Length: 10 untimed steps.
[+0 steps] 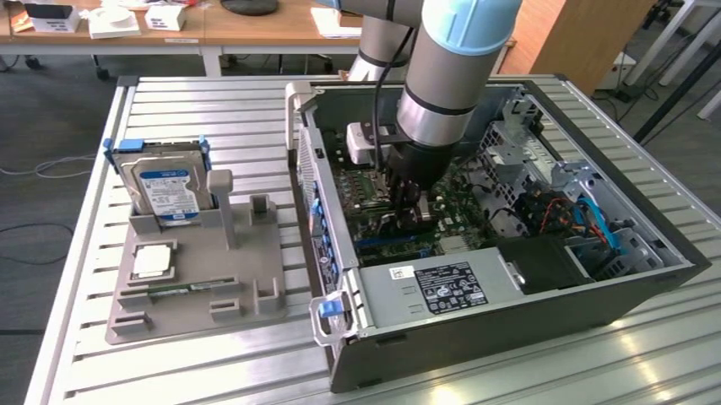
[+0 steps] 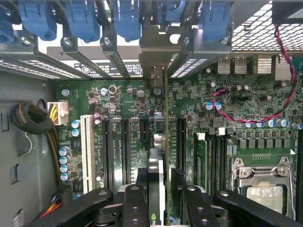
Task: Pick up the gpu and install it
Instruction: 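Insert the gpu into the slot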
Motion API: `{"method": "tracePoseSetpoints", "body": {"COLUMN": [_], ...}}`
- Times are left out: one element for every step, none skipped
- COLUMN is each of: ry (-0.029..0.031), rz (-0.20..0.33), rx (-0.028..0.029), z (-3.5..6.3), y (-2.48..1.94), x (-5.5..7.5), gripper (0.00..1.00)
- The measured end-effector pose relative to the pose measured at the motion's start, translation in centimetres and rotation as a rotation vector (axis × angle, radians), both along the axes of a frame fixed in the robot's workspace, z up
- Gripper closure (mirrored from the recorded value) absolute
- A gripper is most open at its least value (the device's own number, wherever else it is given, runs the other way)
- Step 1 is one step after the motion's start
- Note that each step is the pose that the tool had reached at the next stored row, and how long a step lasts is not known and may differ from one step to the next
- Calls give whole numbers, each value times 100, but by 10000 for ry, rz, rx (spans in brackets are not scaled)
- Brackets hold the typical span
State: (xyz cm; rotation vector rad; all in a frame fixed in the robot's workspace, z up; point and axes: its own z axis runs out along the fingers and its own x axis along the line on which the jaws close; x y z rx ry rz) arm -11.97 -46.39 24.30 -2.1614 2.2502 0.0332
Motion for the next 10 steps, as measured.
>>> {"method": "tracePoseSetpoints", "body": {"ry": [-1, -1, -1, -1, -1, -2, -1, -1, -1, 0], "rz": [-16, -47, -77, -98, -106, -110, -129, -140, -141, -143], "rx": [1, 1, 1, 1, 2, 3, 6, 7, 6, 5], "z": [0, 0, -1, 0, -1, -1, -1, -1, -1, -2], "y": [3, 10, 17, 21, 21, 21, 22, 22, 22, 22], "x": [0, -1, -1, -1, 0, 0, -1, -1, -1, -1], "gripper": [66, 66, 66, 66, 66, 66, 66, 66, 66, 66]}}
